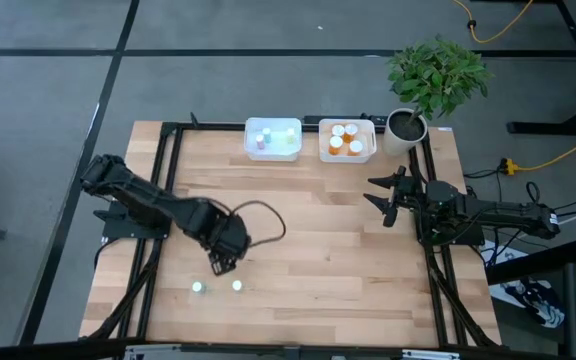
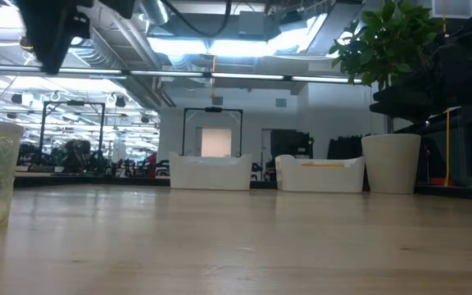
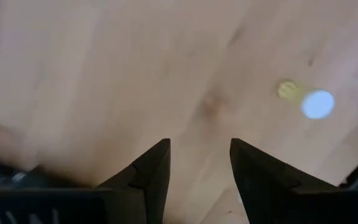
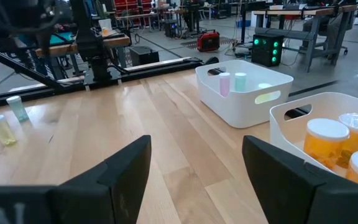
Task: Pick and place medicine bottles into bin by pill shape (circle, oval)
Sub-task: Put the yellow tablet bottle into the left white bin
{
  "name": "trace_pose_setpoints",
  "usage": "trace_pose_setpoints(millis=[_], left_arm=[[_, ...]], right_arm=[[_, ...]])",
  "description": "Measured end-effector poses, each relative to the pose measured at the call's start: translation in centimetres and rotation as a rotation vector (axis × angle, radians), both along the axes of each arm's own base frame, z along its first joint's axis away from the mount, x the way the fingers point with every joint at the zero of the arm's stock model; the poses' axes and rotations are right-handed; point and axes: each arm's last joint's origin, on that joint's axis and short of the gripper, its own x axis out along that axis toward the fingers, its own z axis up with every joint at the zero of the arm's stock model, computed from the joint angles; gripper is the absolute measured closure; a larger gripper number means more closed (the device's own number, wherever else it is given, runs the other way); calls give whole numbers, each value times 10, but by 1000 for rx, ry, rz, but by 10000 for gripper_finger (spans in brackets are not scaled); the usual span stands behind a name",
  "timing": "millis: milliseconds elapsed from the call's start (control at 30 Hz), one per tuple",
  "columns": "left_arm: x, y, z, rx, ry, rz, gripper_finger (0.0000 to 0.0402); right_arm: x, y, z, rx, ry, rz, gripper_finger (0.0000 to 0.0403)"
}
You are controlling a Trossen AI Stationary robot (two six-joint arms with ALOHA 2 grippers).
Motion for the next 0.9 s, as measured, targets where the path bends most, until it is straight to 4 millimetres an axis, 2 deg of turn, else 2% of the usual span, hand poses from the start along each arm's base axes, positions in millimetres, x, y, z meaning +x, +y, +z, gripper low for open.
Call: trace_pose_setpoints(millis=[200, 367, 533, 667, 900], left_arm=[[-6, -24, -17, -17, -40, -95, 243], [-8, -37, -19, -22, -85, -180, 243], [-8, -39, -19, 1, -102, -132, 237], [-8, -38, -19, 22, -116, -146, 211], [2, -44, -18, -54, -209, -156, 185]], right_arm=[[0, 0, 0, 0, 0, 0, 148], [0, 0, 0, 0, 0, 0, 148], [0, 0, 0, 0, 0, 0, 148], [0, 0, 0, 0, 0, 0, 148], [0, 0, 0, 1, 0, 0, 148]])
